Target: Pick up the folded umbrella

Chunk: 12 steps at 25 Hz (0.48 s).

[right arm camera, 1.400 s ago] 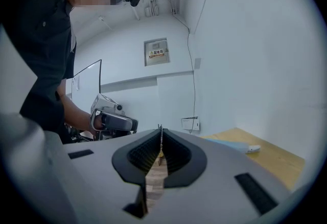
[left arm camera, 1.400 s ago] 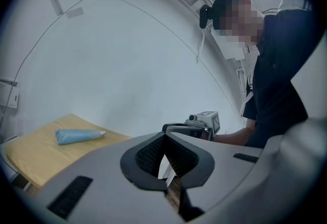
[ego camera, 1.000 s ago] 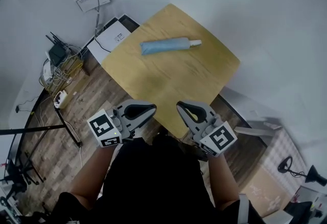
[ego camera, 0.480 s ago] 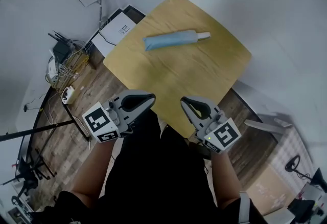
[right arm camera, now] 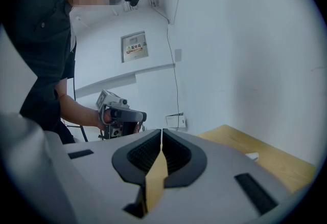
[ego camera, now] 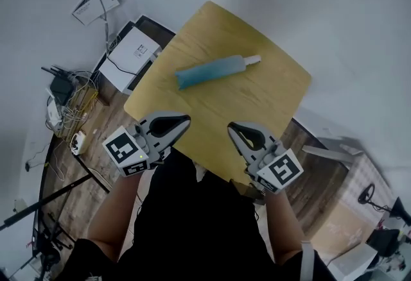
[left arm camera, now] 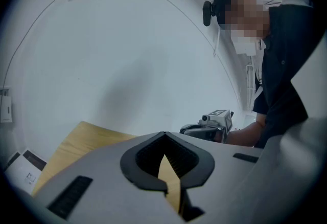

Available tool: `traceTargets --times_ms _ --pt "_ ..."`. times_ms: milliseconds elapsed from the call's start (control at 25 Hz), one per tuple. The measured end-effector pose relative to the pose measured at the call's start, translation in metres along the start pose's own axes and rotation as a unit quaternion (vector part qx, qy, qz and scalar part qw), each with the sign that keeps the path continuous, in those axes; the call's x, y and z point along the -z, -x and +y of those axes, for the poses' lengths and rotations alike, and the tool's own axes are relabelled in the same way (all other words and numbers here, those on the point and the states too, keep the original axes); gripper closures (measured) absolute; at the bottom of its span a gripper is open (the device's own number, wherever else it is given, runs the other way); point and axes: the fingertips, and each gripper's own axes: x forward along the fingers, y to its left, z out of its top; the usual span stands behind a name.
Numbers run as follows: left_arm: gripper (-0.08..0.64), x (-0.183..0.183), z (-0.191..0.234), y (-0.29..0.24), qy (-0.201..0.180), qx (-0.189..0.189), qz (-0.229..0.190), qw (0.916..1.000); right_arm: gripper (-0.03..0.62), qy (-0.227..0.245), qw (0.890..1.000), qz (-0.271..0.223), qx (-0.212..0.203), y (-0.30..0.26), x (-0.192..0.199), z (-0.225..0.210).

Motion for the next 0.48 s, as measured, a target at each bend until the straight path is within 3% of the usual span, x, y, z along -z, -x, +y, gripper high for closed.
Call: traceTargets --times_ms 280,480 --pt "0.548 0.002 0.072 -0.002 -0.019 0.037 0.062 0.9972 0.571 -0.006 0.998 0.022 0.057 -0.053 -0.012 -0.02" --pt "0.548 0.013 0.124 -0.014 -0.042 0.047 0.127 0.9899 0.571 -0.021 0.994 0.029 0.107 -0.078 -0.016 -0.036"
